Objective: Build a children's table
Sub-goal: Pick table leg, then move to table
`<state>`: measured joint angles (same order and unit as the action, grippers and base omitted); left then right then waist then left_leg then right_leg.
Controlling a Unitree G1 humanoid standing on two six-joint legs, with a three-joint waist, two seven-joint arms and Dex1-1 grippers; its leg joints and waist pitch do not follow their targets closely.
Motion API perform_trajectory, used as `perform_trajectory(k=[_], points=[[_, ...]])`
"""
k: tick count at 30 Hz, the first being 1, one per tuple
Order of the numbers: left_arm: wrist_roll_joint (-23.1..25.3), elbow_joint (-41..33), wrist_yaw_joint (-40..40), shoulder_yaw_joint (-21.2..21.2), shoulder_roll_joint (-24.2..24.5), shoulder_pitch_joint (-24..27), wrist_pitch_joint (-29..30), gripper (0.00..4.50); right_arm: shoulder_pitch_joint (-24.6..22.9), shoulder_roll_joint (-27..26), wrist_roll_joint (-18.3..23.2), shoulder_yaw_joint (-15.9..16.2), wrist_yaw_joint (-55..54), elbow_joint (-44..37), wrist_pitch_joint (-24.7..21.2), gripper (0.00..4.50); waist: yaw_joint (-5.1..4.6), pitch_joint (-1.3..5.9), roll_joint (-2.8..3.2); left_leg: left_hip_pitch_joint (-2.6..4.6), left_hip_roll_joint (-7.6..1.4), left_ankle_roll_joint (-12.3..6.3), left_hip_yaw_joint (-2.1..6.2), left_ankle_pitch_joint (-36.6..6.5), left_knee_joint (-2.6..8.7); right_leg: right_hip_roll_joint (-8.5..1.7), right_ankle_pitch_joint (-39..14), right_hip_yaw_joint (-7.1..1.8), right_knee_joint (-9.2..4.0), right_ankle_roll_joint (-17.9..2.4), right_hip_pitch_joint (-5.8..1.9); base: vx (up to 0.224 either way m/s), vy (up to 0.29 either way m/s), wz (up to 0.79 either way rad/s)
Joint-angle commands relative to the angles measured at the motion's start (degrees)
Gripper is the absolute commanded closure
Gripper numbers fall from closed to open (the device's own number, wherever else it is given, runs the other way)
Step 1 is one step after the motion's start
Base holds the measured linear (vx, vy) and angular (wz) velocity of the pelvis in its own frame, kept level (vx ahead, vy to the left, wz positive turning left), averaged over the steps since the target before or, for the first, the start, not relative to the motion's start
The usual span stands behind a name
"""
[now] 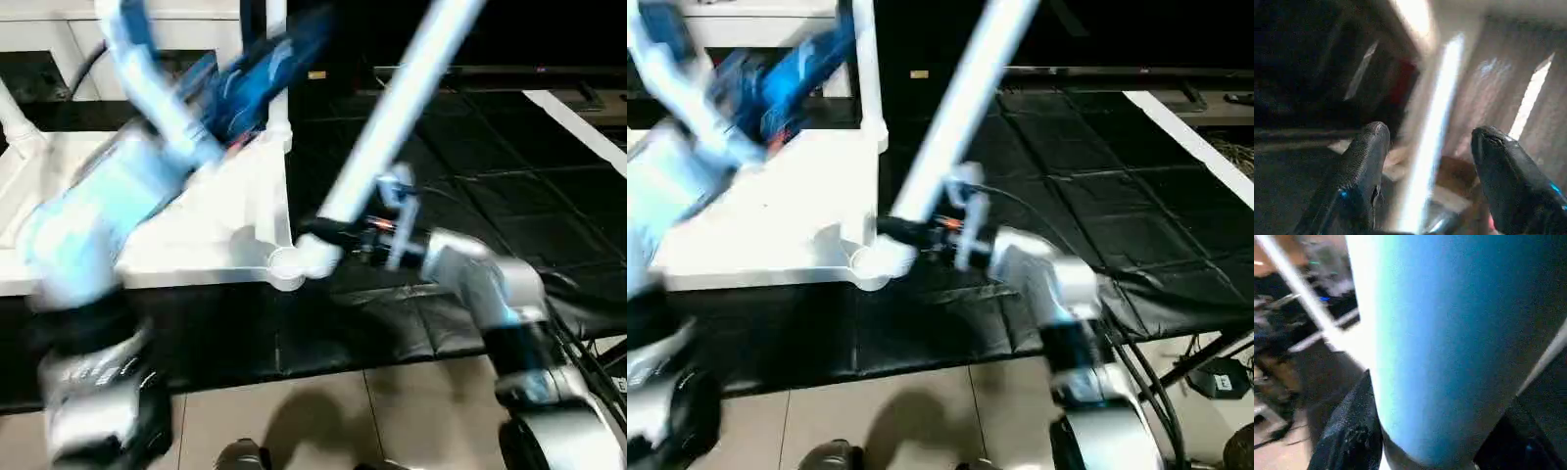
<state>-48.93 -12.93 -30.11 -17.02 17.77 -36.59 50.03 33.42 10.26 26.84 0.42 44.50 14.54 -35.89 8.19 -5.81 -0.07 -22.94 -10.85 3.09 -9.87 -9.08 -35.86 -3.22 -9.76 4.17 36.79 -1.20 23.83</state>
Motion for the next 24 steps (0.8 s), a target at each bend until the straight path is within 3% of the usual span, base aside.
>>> perform_trajectory(k=[1, 2, 4, 5, 6, 9, 10, 11, 13, 14, 15, 18, 19, 21, 22, 24], points=[[11.2, -1.9, 2.8, 5.1, 3.3, 5.3, -5.6, 1.49, -2.8, 0.7, -6.0, 0.6, -6.9, -4.4, 4.1, 2.58, -0.24, 5.74, 1.37, 1.90, -2.54, 4.20, 1.62, -16.0, 4.85, -4.81, -20.1, -2.96, -5.57, -5.9, -2.65, 0.000, 0.000, 0.00], [14.5, -2.5, 5.1, 5.8, 3.8, 9.0, -7.2, 1.49, -4.9, 0.0, -7.2, 0.2, -9.5, -7.0, 4.6, 2.58, -0.50, 5.73, 1.62, 1.82, -2.39, 4.55, 1.41, -15.9, 4.83, -4.65, -20.0, -3.10, -5.46, -4.6, -2.53, 0.000, 0.000, 0.00], [20.0, -3.8, 10.9, 5.9, 2.5, 17.6, -10.4, 1.49, -10.1, -1.5, -11.0, -0.5, -16.0, -12.1, 7.6, 2.58, -0.97, 5.86, 1.31, 1.65, -2.25, 4.47, 1.27, -15.7, 4.96, -4.54, -20.6, -3.20, -5.67, -3.4, -2.74, 0.000, 0.000, 0.00], [20.9, -3.9, 12.5, 5.5, 1.5, 19.4, -11.2, 1.49, -11.4, -1.5, -12.9, 0.0, -17.2, -12.8, 9.8, 2.58, -1.03, 6.02, 1.79, 1.75, -1.96, 4.13, 1.17, -15.8, 4.87, -4.43, -21.7, -3.13, -5.83, -3.1, -2.58, 0.000, 0.000, 0.00], [20.9, -3.9, 12.5, 5.5, 1.5, 19.4, -11.2, 1.49, -11.4, -1.5, -12.9, 0.0, -17.2, -12.8, 9.8, 2.58, -1.13, 6.09, 1.88, 1.84, -2.01, 3.95, 1.14, -16.4, 4.82, -4.45, -22.6, -3.11, -6.10, -3.1, -2.50, 0.000, 0.000, 0.00], [24.5, -4.0, 17.4, 4.8, -1.2, 25.9, -15.7, 1.49, -14.6, -2.4, -18.6, 0.3, -23.8, -13.9, 16.0, 2.58, -1.29, 5.80, 2.06, 2.11, -1.97, 3.51, 1.42, -20.1, 4.91, -4.36, -26.9, -2.70, -6.95, -3.0, -2.05, 0.000, 0.000, 0.00], [26.8, -4.4, 19.7, 5.0, -2.5, 29.3, -17.4, 1.49, -16.9, -3.2, -18.1, -1.4, -24.8, -14.3, 17.2, 2.58, -2.09, 5.57, 1.32, 1.81, -2.01, 2.99, 1.53, -21.5, 5.26, -4.35, -27.7, -2.50, -7.24, -2.4, -2.26, 0.000, 0.000, 0.00], [28.4, -5.0, 19.9, 5.9, -2.5, 30.7, -18.7, 1.49, -18.4, -4.1, -16.5, -2.7, -25.1, -15.1, 16.5, 2.58, -2.27, 5.33, 1.24, 1.97, -1.95, 2.74, 1.51, -22.5, 5.28, -4.31, -29.2, -2.47, -7.49, -1.9, -2.05, 0.000, 0.000, 0.00], [29.6, -5.4, 19.9, 6.7, -2.3, 31.4, -19.6, 1.49, -19.4, -4.7, -15.3, -3.5, -25.2, -15.6, 16.0, 2.58, -2.92, 4.99, 1.72, 3.11, -1.51, 2.92, 1.68, -27.6, 5.08, -4.15, -36.8, -2.01, -8.43, 0.0, -1.33, 0.000, 0.000, 0.00], [30.3, -5.8, 19.9, 7.3, -2.4, 31.9, -20.2, 1.49, -20.1, -5.6, -12.8, -4.6, -24.6, -16.1, 14.2, 2.58, -3.03, 5.17, 1.68, 3.56, -1.38, 2.72, 1.81, -28.5, 4.94, -4.29, -38.2, -1.87, -9.05, 0.9, -1.32, 0.000, 0.000, 0.00], [30.3, -5.8, 19.9, 7.3, -2.4, 31.9, -20.2, 1.49, -20.1, -5.6, -12.8, -4.6, -24.6, -16.1, 14.2, 2.58, -3.15, 5.15, 1.73, 3.66, -1.40, 2.60, 1.92, -28.8, 4.98, -4.28, -38.1, -1.71, -9.22, 1.0, -1.32, 0.000, 0.000, 0.00], [30.3, -5.8, 19.9, 7.3, -2.4, 31.9, -20.2, 1.49, -20.1, -5.6, -12.8, -4.6, -24.6, -16.1, 14.2, 2.58, -4.21, 5.09, 2.16, 2.99, -1.91, 2.66, 2.66, -31.5, 5.89, -4.20, -35.0, -0.45, -9.07, 0.5, -2.63, 0.000, 0.000, 0.00], [30.3, -5.8, 19.9, 7.3, -2.4, 31.9, -20.2, 1.49, -20.1, -5.6, -12.8, -4.6, -24.6, -16.1, 14.2, 2.58, -4.46, 4.98, 2.63, 3.08, -2.23, 3.07, 2.95, -33.8, 6.28, -4.32, -33.8, -0.11, -9.05, 0.1, -2.85, 0.000, 0.000, 0.00], [30.3, -5.8, 19.9, 7.3, -2.4, 31.9, -20.2, 1.49, -20.1, -5.6, -12.8, -4.6, -24.6, -16.1, 14.2, 2.58, -5.16, 4.92, 2.74, 3.30, -2.38, 3.70, 3.40, -37.3, 6.62, -4.37, -32.4, 0.31, -9.03, -0.5, -3.21, 0.000, 0.000, 0.00], [31.5, -6.0, 20.6, 8.5, -3.2, 32.7, -22.4, 1.49, -20.7, -6.7, -11.0, -4.5, -24.6, -17.0, 12.7, 2.58, -5.71, 4.81, 2.05, 3.47, -2.06, 3.40, 3.29, -38.1, 6.51, -4.80, -33.1, 0.40, -9.48, -1.0, -3.24, 0.000, 0.000, 0.00], [31.8, -5.9, 20.9, 8.7, -3.6, 32.9, -23.1, 1.49, -20.6, -7.2, -10.5, -4.3, -24.7, -16.8, 12.3, 2.58, -5.61, 4.72, 2.26, 3.34, -1.51, 2.29, 2.80, -36.8, 6.03, -5.96, -36.6, 0.53, -9.72, -1.0, -3.64, 0.000, 0.000, 0.00]])
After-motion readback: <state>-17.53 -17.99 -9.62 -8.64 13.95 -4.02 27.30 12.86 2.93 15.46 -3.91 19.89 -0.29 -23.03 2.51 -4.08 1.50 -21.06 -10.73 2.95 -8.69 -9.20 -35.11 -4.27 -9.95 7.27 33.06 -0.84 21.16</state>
